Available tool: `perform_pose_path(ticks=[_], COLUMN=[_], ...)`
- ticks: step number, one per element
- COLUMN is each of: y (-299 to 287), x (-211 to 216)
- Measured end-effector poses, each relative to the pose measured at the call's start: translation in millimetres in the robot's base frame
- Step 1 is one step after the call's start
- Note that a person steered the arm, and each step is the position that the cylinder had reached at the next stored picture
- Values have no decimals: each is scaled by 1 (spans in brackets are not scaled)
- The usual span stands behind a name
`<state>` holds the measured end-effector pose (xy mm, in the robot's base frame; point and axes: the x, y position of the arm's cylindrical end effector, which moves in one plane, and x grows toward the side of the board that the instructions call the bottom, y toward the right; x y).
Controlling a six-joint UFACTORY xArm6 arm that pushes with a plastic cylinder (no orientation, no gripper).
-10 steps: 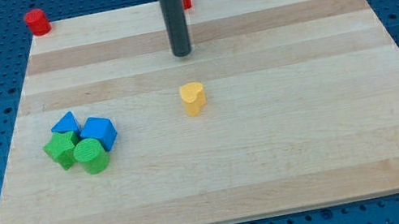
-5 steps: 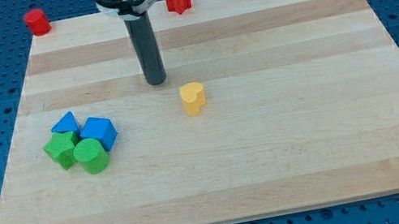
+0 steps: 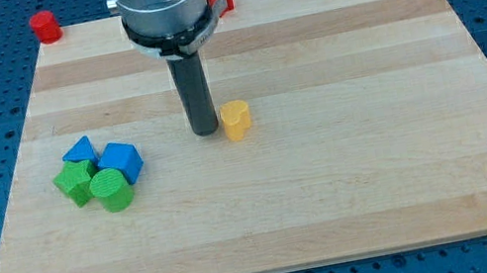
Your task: Move the yellow heart to the horizontal right of a group of blocks
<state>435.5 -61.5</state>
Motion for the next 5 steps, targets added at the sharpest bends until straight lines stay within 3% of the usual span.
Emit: perform_pose_path(ticks=[5], y=[83], x=[47])
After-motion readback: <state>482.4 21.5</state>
